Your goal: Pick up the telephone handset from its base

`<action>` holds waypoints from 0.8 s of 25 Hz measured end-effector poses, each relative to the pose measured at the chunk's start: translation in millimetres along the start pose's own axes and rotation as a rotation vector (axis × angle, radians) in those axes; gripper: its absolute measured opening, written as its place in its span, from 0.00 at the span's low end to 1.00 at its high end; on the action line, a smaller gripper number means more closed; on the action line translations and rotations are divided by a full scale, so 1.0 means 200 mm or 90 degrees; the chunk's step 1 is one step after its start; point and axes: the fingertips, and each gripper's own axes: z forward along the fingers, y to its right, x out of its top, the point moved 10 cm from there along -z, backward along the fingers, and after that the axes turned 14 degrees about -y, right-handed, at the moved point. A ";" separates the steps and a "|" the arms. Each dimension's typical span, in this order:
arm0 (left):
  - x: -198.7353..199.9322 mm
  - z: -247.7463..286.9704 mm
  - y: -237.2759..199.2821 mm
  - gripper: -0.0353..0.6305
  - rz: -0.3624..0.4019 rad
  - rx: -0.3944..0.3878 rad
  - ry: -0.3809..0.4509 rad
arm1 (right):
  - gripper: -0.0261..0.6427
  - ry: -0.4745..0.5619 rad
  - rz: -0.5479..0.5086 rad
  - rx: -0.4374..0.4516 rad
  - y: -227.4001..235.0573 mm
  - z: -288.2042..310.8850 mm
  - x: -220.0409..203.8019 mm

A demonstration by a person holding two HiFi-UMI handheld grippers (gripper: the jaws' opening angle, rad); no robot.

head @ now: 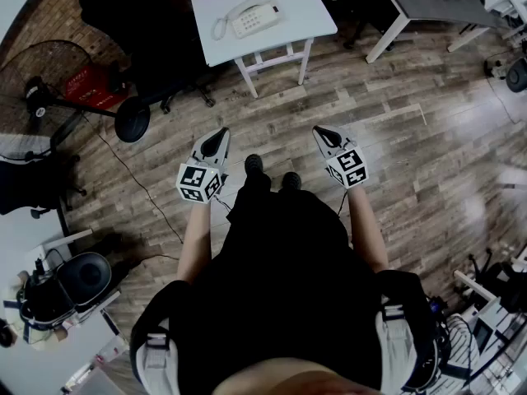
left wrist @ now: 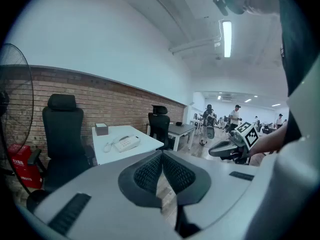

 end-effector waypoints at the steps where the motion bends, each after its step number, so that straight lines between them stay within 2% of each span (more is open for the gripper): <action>1: 0.00 0.00 -0.02 0.09 0.000 -0.001 0.000 | 0.04 0.000 -0.001 0.000 0.00 0.01 0.01; 20: 0.06 0.02 -0.23 0.09 0.028 -0.027 0.006 | 0.04 -0.015 0.006 -0.036 -0.07 0.13 0.16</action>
